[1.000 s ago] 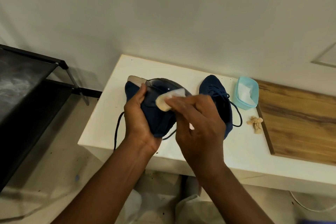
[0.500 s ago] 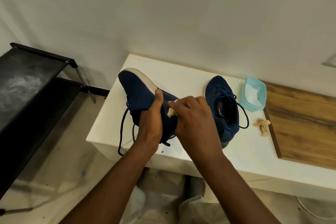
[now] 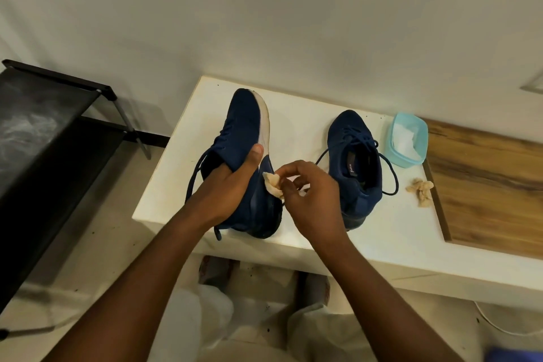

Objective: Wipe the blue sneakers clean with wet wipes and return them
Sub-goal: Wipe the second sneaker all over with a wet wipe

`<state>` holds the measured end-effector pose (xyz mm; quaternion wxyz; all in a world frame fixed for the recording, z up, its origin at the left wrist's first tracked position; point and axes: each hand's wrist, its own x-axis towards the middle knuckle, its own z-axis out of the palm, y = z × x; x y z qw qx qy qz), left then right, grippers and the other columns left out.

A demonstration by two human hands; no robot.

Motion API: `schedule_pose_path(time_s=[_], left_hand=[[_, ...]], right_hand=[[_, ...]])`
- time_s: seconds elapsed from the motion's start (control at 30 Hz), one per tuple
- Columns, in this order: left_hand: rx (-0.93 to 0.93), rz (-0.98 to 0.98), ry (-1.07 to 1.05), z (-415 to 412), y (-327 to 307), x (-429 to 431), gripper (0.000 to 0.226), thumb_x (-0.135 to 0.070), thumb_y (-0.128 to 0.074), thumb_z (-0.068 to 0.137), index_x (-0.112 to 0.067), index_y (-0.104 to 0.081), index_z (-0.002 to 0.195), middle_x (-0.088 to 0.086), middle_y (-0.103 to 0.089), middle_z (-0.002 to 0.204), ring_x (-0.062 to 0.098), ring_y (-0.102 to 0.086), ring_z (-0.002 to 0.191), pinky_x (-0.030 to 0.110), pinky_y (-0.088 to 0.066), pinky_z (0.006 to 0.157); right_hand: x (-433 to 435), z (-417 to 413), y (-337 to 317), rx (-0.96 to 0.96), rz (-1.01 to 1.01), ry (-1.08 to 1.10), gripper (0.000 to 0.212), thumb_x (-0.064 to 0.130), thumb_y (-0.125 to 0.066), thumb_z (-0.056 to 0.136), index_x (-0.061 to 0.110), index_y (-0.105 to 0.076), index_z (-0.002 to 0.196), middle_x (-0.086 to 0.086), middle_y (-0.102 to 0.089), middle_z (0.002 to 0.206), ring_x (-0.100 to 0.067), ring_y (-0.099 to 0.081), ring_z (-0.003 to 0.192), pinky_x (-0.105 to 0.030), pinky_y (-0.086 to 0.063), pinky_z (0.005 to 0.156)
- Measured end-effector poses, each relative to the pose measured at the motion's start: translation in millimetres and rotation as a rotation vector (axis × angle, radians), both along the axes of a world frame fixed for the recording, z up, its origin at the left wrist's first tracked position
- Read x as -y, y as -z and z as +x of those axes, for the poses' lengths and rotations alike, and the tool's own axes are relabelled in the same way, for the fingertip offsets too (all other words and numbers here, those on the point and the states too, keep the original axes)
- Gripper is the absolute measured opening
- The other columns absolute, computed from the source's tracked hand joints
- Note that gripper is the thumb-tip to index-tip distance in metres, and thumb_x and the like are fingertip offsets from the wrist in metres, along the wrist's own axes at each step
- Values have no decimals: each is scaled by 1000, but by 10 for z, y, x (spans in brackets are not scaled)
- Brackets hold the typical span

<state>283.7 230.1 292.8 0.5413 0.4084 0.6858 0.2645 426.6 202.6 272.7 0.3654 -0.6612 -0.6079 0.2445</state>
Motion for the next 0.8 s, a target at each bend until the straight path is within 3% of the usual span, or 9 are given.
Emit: schedule_pose_path(time_s=[0.1, 0.2, 0.27, 0.37, 0.47, 0.53, 0.63, 0.73, 0.8], left_hand=[[9, 35, 22, -5, 15, 3, 82, -73, -44, 89, -18, -40, 150, 10, -54, 143, 28, -53, 125, 34, -38, 92], [36, 10, -126, -53, 18, -33, 81, -65, -56, 89, -16, -38, 150, 11, -49, 149, 29, -49, 132, 40, -39, 104], [154, 21, -180, -129, 47, -57, 72, -64, -64, 86, -21, -47, 142, 7, -54, 145, 25, -57, 125, 41, -44, 104], [209, -17, -227, -241, 60, -75, 71, -63, -63, 87, -18, -49, 140, 3, -63, 129, 29, -62, 112, 45, -48, 101], [228, 7, -206, -254, 140, -122, 49, -47, -66, 93, -20, -51, 131, -9, -60, 92, 12, -57, 81, 32, -47, 76], [226, 5, -164, -234, 116, -121, 40, -42, -67, 93, -23, -51, 124, -8, -59, 91, 12, -57, 80, 30, -45, 67], [224, 8, -136, -239, 146, -143, 46, -41, -71, 91, -20, -55, 129, -2, -65, 101, 20, -63, 93, 35, -50, 81], [288, 18, -136, -258, 154, -155, 21, -36, -71, 92, -29, -56, 105, -7, -64, 91, 13, -62, 83, 29, -47, 69], [301, 7, -130, -269, 158, -163, 21, -37, -73, 90, -32, -53, 96, -7, -63, 90, 13, -62, 82, 29, -48, 70]], right_hand=[[72, -18, -5, 256, 176, -132, 20, 2, -64, 86, 20, -72, 92, 4, -66, 94, -10, -59, 84, -24, -52, 72], [358, -149, -29, 390, 189, -282, 26, 7, -61, 86, 17, -70, 109, 3, -66, 105, -15, -55, 95, -27, -51, 79], [498, -214, -22, 414, 197, -340, 28, 14, -67, 86, 17, -69, 114, 4, -65, 108, -14, -56, 97, -24, -51, 80], [428, -198, 39, 386, 222, -327, 27, 4, -74, 80, 17, -74, 104, 2, -66, 97, -16, -58, 89, -26, -53, 73], [178, -180, 47, 246, 210, -229, 23, -1, -70, 83, 17, -76, 94, 0, -64, 85, -17, -57, 81, -26, -49, 67], [-67, -211, 20, 192, 179, -175, 22, -1, -66, 86, 16, -76, 97, -3, -66, 87, -18, -58, 83, -20, -45, 70], [-463, -264, 20, 260, 171, -141, 20, 0, -59, 89, 15, -72, 93, -4, -64, 91, -21, -56, 90, -12, -36, 70], [-783, -313, 13, 353, 249, -115, 20, 0, -57, 88, 11, -72, 97, -6, -62, 94, -22, -53, 95, -19, -35, 72], [-943, -323, -7, 373, 303, -95, 21, -2, -57, 87, 7, -73, 97, -10, -62, 96, -25, -55, 96, -26, -43, 74]])
